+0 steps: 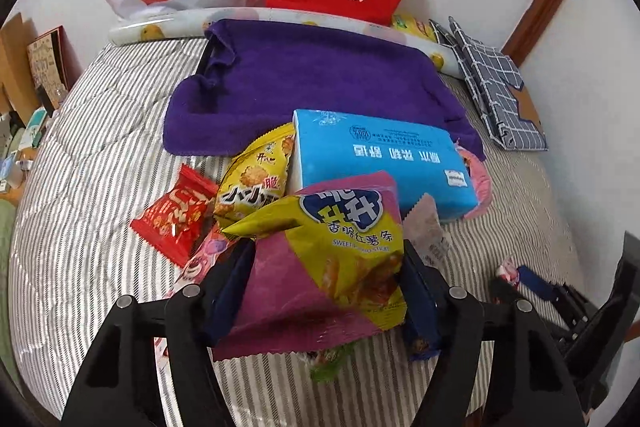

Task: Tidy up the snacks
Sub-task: 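Close left tool on chip bag while right tool closes on candy packet, lift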

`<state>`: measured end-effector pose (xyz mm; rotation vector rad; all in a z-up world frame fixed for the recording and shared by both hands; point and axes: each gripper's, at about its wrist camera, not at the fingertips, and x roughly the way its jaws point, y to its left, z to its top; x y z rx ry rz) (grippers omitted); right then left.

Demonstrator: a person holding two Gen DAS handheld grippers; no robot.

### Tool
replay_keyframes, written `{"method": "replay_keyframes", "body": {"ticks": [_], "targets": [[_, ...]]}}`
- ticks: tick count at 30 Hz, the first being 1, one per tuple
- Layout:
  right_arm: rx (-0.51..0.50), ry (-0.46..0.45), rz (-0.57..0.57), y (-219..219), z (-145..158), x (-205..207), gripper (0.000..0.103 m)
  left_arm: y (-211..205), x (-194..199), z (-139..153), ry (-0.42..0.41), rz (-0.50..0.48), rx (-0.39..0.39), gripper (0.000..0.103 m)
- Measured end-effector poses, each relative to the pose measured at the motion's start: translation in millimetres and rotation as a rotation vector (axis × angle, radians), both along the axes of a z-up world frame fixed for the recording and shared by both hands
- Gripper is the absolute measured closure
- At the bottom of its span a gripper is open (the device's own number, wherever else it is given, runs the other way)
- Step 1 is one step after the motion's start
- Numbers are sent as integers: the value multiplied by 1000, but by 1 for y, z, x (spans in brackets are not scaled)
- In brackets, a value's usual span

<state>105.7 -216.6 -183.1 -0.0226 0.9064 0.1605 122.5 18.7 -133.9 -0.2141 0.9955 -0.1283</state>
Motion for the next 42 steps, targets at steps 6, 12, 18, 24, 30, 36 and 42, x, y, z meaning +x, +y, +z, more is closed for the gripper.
{"method": "replay_keyframes", "body": {"ticks": [6, 12, 18, 24, 30, 36, 42], "targets": [[34, -30, 23, 8, 13, -2, 62, 9, -12, 12, -27, 11, -12, 33], [53, -32, 39, 13, 21, 3, 71, 15, -15, 26, -53, 31, -29, 33], [55, 7, 47, 6, 13, 5, 70, 20, -14, 38, -67, 28, -63, 33], [55, 47, 65, 6, -1, 6, 55, 15, -11, 35, -55, 4, -79, 33], [-79, 10, 46, 18, -1, 2, 47, 14, -11, 29, -40, -5, -83, 33], [-46, 2, 33, 7, 6, -2, 47, 16, -9, 25, -33, -4, -102, 33], [-24, 77, 10, 3, -18, 7, 46, 12, -10, 25, -32, -17, -98, 33]]}}
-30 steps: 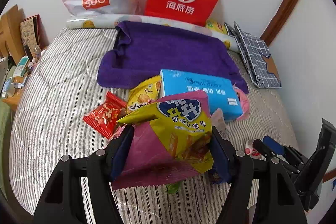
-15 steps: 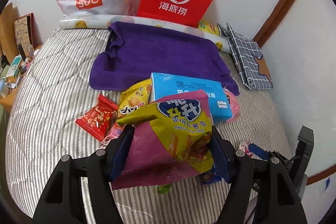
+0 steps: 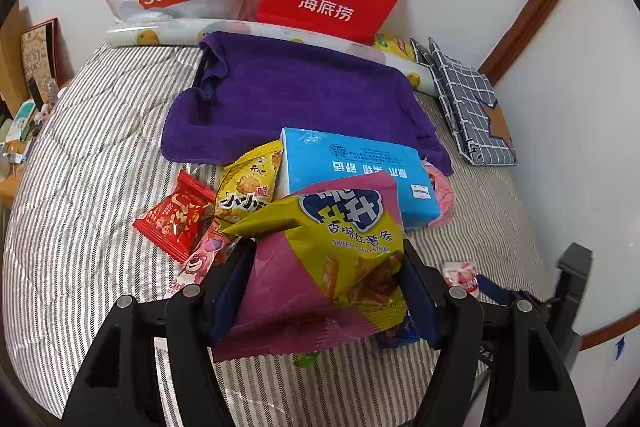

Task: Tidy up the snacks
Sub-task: 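Close left tool on chip bag while right tool closes on candy packet, lift, then carry both snacks over the purple towel and open both tools to drop them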

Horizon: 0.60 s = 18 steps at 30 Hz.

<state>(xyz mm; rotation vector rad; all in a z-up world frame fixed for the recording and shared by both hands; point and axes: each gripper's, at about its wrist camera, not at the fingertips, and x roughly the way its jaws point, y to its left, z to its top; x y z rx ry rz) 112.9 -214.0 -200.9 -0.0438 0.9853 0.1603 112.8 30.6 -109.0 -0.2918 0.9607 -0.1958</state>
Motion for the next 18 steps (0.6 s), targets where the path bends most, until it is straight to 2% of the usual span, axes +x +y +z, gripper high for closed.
{"method": "replay_keyframes", "body": {"ticks": [4, 9, 18], "targets": [[-7, -2, -36, -3, -9, 6, 54, 1, -1, 6, -13, 1, 8, 33], [19, -14, -27, -5, -3, 7, 59, -1, 2, 13, -23, -6, 3, 33], [68, -112, -6, -3, 53, 2, 59, -11, 12, 26, -40, -33, -13, 33]]}}
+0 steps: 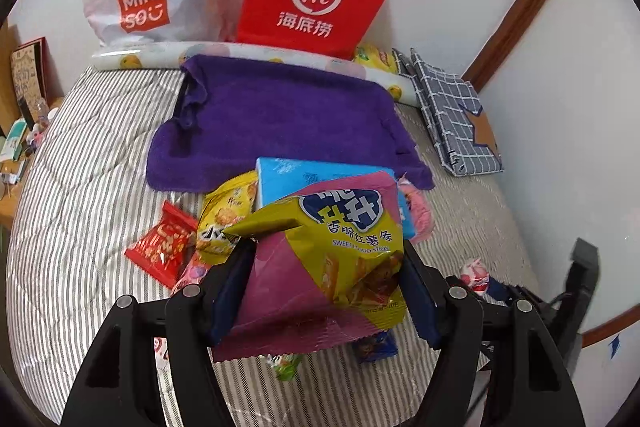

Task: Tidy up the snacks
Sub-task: 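Carry both snacks over the purple towel and open both tools to drop them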

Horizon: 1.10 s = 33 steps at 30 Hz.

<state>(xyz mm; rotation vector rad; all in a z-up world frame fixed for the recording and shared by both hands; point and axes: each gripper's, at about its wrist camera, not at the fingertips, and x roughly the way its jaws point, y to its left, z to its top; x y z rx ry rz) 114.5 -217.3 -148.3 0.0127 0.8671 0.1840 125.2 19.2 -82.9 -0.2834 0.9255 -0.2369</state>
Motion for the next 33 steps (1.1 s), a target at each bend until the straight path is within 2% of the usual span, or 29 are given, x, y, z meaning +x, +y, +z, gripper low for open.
{"method": "replay_keyframes", "body": {"ticks": [5, 17, 26, 33], "targets": [[20, -43, 36, 12, 27, 8, 59, -4, 9, 11, -15, -13, -1, 33], [14, -114, 79, 41, 67, 60, 59, 3, 51, 33, -47, 5, 34, 33], [8, -147, 75, 49, 79, 110, 59, 7, 96, 43, -67, 11, 56, 33], [-5, -163, 61, 54, 77, 153, 59, 12, 136, 35, -62, 24, 54, 33]]}}
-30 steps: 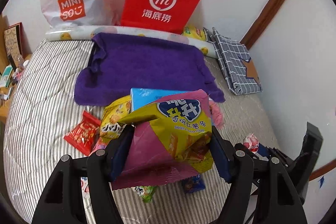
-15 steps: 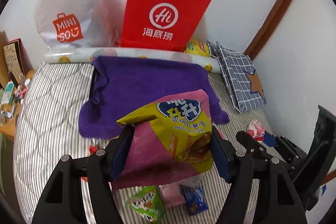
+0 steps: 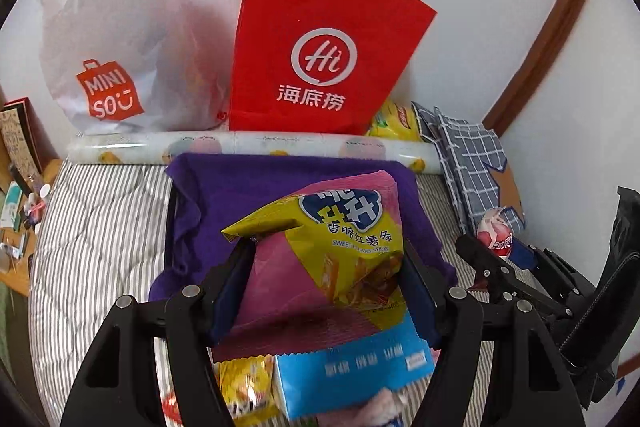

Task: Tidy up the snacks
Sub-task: 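Carry both snacks over the purple towel and open both tools to drop them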

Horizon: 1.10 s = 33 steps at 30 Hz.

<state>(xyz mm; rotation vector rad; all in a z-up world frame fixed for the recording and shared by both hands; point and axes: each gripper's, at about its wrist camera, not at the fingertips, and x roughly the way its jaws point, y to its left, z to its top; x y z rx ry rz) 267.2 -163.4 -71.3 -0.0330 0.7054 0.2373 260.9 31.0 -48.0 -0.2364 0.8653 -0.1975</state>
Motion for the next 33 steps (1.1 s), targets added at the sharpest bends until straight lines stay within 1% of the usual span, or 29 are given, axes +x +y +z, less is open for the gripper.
{"method": "replay_keyframes", "body": {"ticks": [8, 15, 21, 24, 27, 33], "targets": [[-10, 19, -19, 2, -17, 42, 59, 9, 36, -26, 39, 11, -7, 33], [-15, 58, -14, 4, -49, 75, 59, 24, 58, -56, 89, 26, 11, 33], [-35, 48, 0, 3, -61, 88, 59, 38, 72, -70, 98, 38, 0, 33], [-24, 71, -2, 0, -65, 94, 59, 39, 76, -75, 96, 32, 14, 33], [-36, 90, -1, -2, -70, 97, 59, 35, 81, -83, 100, 26, 52, 33], [-63, 110, 18, 0, -76, 98, 59, 29, 84, -94, 114, 4, 62, 33]]}}
